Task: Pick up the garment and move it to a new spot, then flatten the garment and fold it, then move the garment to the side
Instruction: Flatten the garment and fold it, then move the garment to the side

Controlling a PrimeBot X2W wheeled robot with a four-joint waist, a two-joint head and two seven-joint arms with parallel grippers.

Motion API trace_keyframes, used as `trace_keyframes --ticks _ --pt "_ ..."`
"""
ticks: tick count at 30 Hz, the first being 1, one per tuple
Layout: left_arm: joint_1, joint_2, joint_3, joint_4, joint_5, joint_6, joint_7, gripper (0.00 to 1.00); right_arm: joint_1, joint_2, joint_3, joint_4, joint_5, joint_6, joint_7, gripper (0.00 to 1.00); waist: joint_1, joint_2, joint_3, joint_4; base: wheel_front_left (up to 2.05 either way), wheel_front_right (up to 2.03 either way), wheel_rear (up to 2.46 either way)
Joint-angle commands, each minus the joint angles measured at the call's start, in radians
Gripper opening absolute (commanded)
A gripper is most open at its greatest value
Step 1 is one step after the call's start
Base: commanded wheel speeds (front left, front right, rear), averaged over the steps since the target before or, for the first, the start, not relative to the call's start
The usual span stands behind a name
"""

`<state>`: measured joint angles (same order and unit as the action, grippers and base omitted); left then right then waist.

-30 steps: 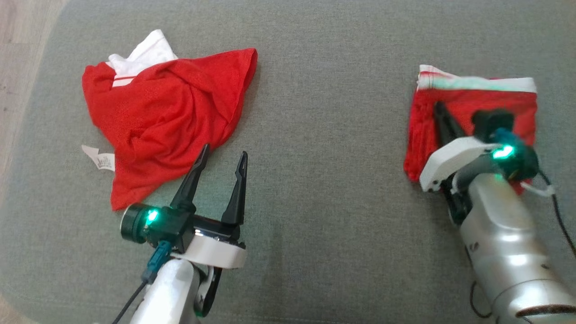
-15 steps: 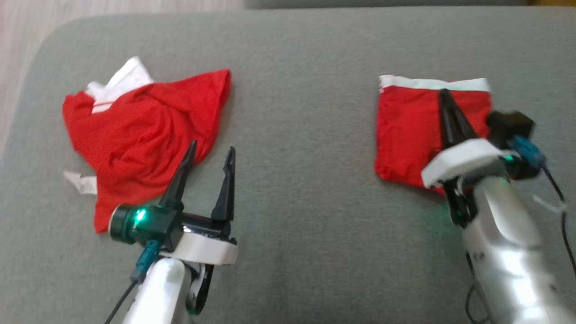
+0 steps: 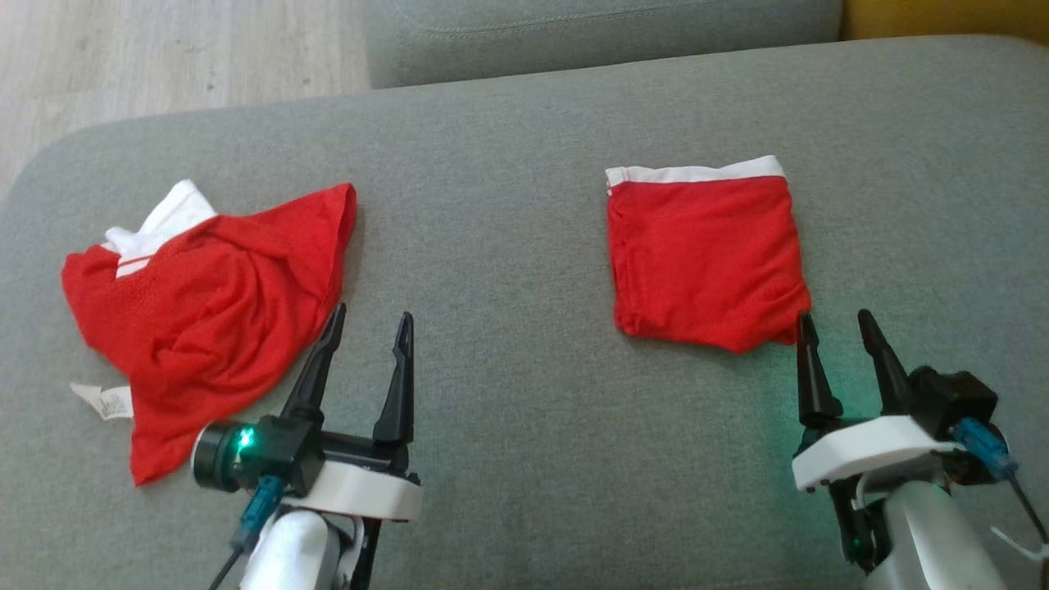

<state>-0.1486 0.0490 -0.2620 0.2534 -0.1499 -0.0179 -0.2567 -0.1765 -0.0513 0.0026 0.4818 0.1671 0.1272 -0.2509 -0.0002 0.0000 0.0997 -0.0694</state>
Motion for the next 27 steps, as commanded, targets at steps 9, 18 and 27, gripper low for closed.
trace_keyframes --ticks 9,18,27 --pt "-0.045 0.001 0.014 -0.030 0.000 -0.009 -0.005 1.00 -0.101 0.001 -0.011 -0.048 -0.030 0.003 0.025 1.00 0.0002 0.0000 0.069 0.032 0.00 0.00 0.00" --pt "-0.090 0.001 -0.009 -0.018 0.003 -0.017 -0.005 1.00 -0.294 0.001 -0.165 0.107 -0.084 0.003 0.154 1.00 0.0002 0.0000 0.153 0.099 0.00 0.00 0.00" --pt "-0.103 0.001 -0.019 -0.004 -0.009 -0.011 -0.005 1.00 -0.433 0.001 -0.285 0.375 -0.172 0.003 0.332 1.00 0.0002 0.0000 0.173 0.143 0.00 0.00 0.00"
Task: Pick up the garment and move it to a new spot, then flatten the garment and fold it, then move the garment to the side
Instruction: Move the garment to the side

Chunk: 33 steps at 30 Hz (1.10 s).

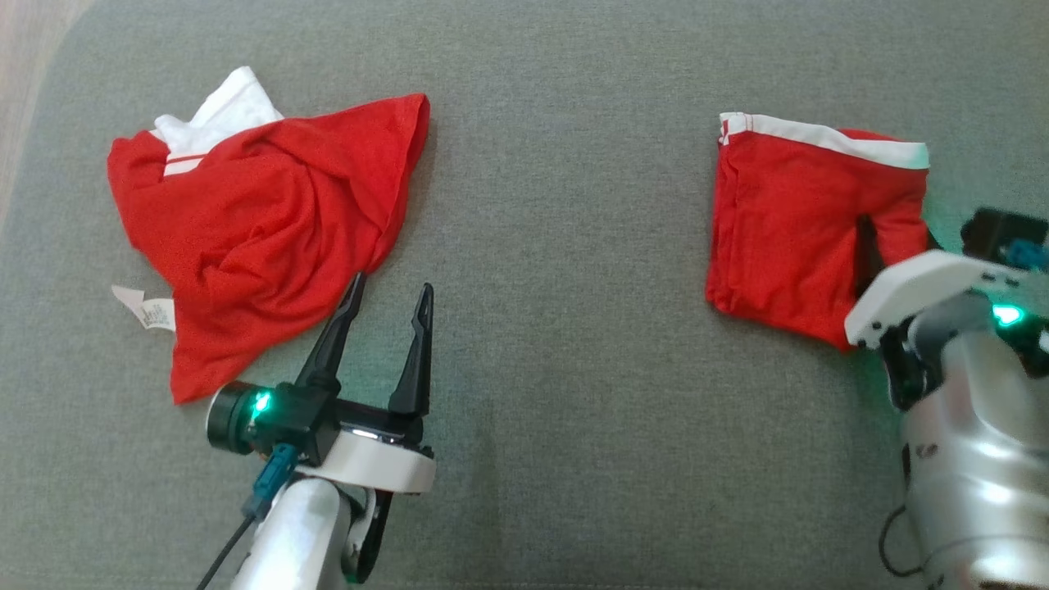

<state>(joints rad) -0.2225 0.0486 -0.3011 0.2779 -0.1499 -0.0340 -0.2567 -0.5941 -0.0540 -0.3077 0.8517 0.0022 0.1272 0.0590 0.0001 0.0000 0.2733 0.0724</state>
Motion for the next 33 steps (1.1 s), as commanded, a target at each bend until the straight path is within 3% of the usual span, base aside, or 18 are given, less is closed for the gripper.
trace_keyframes --ticks 1,2,5,9,15,19,22,33 --pt "-0.029 0.002 0.021 -0.027 -0.009 0.006 -0.005 1.00 -0.023 0.004 0.030 0.023 -0.015 0.003 0.028 0.57 -0.0001 0.0000 -0.002 0.001 0.00 0.00 0.00" --pt "-0.029 0.002 0.023 -0.026 -0.009 0.006 -0.005 1.00 -0.029 0.004 0.038 0.036 -0.024 0.003 0.026 0.00 -0.0001 0.0000 -0.004 0.000 0.00 0.00 0.00" --pt "-0.028 0.002 0.032 -0.022 -0.007 0.008 -0.005 1.00 -0.045 -0.004 0.076 0.048 -0.059 0.003 -0.004 0.00 -0.0001 0.0000 -0.017 -0.009 0.00 0.00 0.00" --pt "-0.021 0.002 0.041 -0.026 -0.004 0.009 -0.005 1.00 -0.061 -0.067 0.160 0.044 -0.113 0.003 -0.045 0.00 -0.0001 0.0000 -0.032 -0.030 0.00 0.00 0.00" --pt "-0.017 0.002 0.043 -0.038 -0.005 0.008 -0.005 1.00 -0.077 -0.274 0.255 0.053 -0.173 0.003 -0.056 0.00 -0.0001 0.0000 -0.034 -0.046 0.00 0.00 0.00" --pt "-0.022 0.002 0.036 -0.049 -0.007 0.007 -0.005 1.00 -0.088 -0.424 0.260 0.083 -0.199 0.003 -0.052 0.00 -0.0001 0.0000 -0.017 -0.039 0.00 0.00 0.00" --pt "-0.026 0.002 0.035 -0.051 -0.007 0.005 -0.005 1.00 -0.103 -0.497 0.247 0.104 -0.207 0.003 -0.063 0.00 -0.0001 0.0000 -0.003 -0.030 0.00 0.00 0.00" --pt "-0.040 0.002 0.042 -0.048 -0.003 0.000 -0.005 1.00 -0.148 -0.572 0.212 0.156 -0.221 0.003 -0.104 0.00 -0.0001 0.0000 0.025 -0.009 0.00 0.00 0.00"
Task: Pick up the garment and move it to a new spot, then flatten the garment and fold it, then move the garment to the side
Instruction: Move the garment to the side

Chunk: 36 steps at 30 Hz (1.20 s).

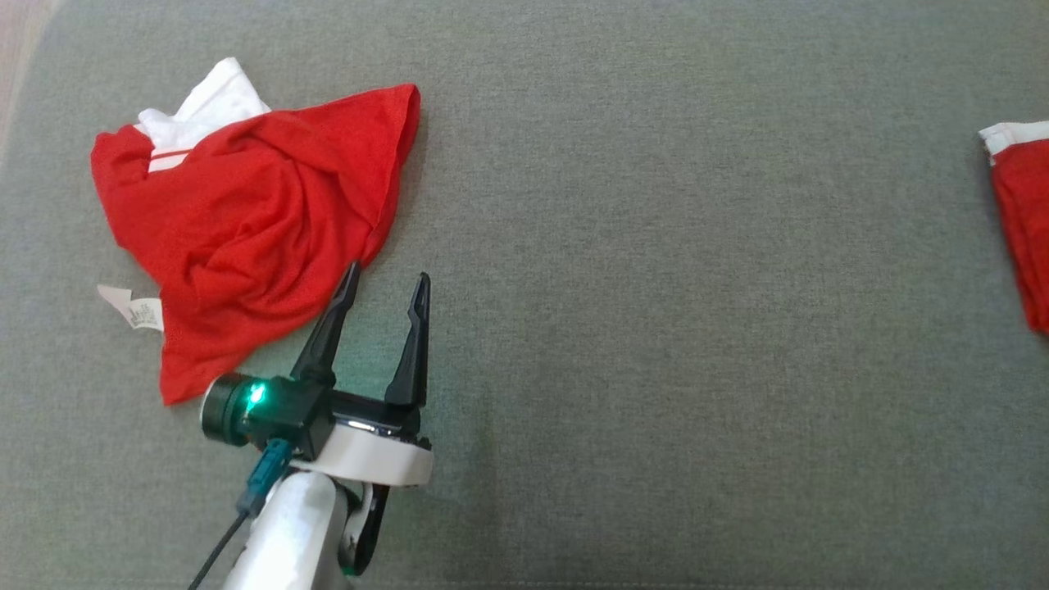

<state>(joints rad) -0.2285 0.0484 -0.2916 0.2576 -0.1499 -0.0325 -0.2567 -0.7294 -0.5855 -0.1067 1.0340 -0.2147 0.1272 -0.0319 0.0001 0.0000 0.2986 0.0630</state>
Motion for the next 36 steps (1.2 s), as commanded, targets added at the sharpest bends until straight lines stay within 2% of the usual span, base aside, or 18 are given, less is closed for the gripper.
trace_keyframes --ticks 1,11,12,13,14,20,25,31,36 --pt "-0.035 0.002 0.033 -0.026 -0.003 -0.002 -0.005 1.00 -0.016 -0.042 0.004 -0.021 -0.007 0.003 -0.014 0.00 -0.0001 0.0000 0.000 0.001 0.00 0.00 0.00" --pt "-0.042 0.002 0.039 -0.020 0.001 -0.001 -0.005 1.00 -0.033 -0.029 -0.057 0.009 -0.041 0.003 -0.023 0.00 -0.0001 0.0000 0.001 0.002 0.00 0.00 0.00" --pt "-0.042 0.002 0.039 -0.019 0.000 -0.001 -0.005 1.00 -0.033 -0.021 -0.063 0.011 -0.041 0.003 -0.022 0.35 -0.0001 0.0000 -0.002 0.002 0.00 0.00 0.00" --pt "-0.041 0.002 0.040 -0.018 -0.001 0.000 -0.005 1.00 -0.033 -0.013 -0.067 0.010 -0.042 0.003 -0.027 0.88 -0.0001 0.0000 -0.005 0.000 0.00 0.00 0.00" --pt "-0.039 0.002 0.040 -0.017 -0.002 0.000 -0.005 1.00 -0.034 -0.004 -0.073 0.012 -0.040 0.003 -0.025 1.00 -0.0001 0.0000 -0.010 -0.002 0.00 0.00 0.00" --pt "-0.011 0.002 0.050 -0.015 -0.009 0.006 -0.005 1.00 -0.045 0.093 -0.079 -0.024 -0.026 0.003 -0.087 1.00 -0.0001 0.0000 -0.091 -0.032 0.00 0.00 0.00" --pt "0.025 0.005 0.071 -0.029 0.004 0.006 -0.005 1.00 -0.038 0.241 -0.047 -0.096 0.037 0.003 -0.176 1.00 -0.0001 0.0000 -0.180 -0.067 0.00 0.00 0.00" --pt "0.072 0.010 0.096 -0.043 0.009 -0.002 -0.005 1.00 0.071 0.446 0.037 -0.299 0.187 0.003 -0.223 1.00 -0.0001 0.0000 -0.258 -0.091 0.00 0.00 0.00" --pt "0.114 0.011 0.115 -0.045 0.014 -0.004 -0.005 1.00 0.262 0.515 0.129 -0.515 0.320 0.003 -0.229 1.00 -0.0001 0.0000 -0.298 -0.098 0.00 0.00 0.00"
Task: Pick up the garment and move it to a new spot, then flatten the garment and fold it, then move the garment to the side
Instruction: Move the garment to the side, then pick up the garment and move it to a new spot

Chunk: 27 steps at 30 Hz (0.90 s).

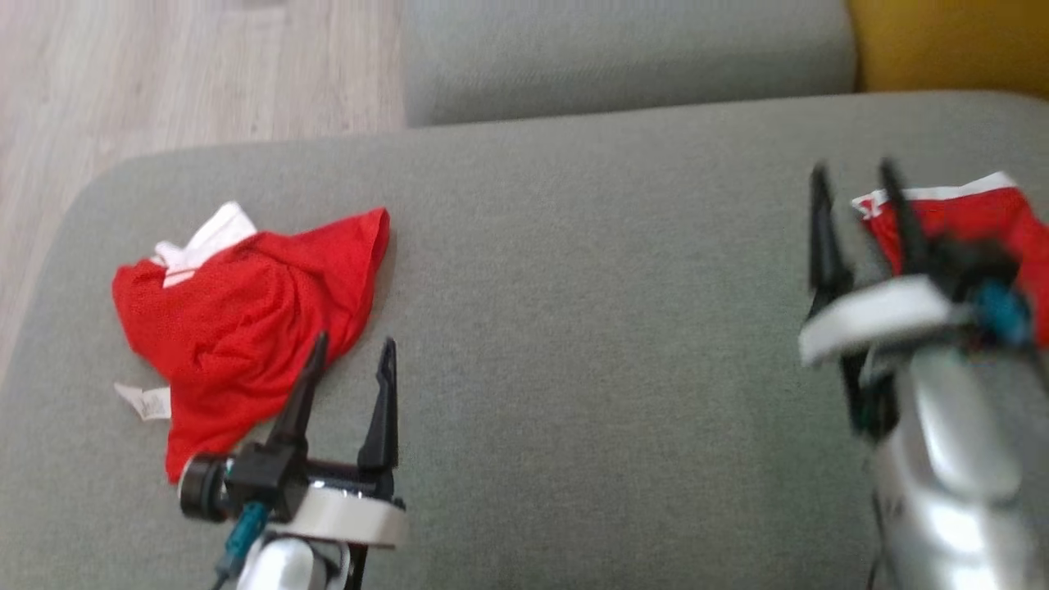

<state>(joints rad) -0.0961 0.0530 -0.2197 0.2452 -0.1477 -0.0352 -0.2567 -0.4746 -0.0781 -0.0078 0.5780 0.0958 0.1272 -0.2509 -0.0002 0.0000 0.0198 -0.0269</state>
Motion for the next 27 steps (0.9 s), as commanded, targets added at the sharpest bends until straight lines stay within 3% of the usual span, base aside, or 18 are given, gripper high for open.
trace_keyframes --ticks 1,8,13,27 --pt "-0.012 0.007 0.045 -0.031 0.013 -0.003 -0.005 1.00 0.049 0.013 0.038 -0.103 0.018 0.003 -0.010 1.00 0.0002 0.0000 -0.023 -0.008 0.00 0.00 0.00" --pt "0.035 0.004 0.052 -0.037 0.017 -0.006 -0.005 1.00 0.276 0.027 0.050 -0.275 0.074 0.003 -0.011 1.00 0.0002 0.0000 -0.042 -0.008 0.00 0.00 0.00" --pt "0.067 0.001 0.058 -0.043 0.011 0.000 -0.005 1.00 0.385 0.028 0.093 -0.318 0.130 0.003 -0.011 1.00 0.0002 0.0000 -0.051 -0.010 0.00 0.00 0.00" --pt "0.072 -0.002 0.066 -0.065 0.004 0.015 -0.005 1.00 0.426 0.028 0.150 -0.331 0.133 0.003 -0.011 1.00 0.0002 0.0000 -0.060 0.019 0.00 0.00 0.00"
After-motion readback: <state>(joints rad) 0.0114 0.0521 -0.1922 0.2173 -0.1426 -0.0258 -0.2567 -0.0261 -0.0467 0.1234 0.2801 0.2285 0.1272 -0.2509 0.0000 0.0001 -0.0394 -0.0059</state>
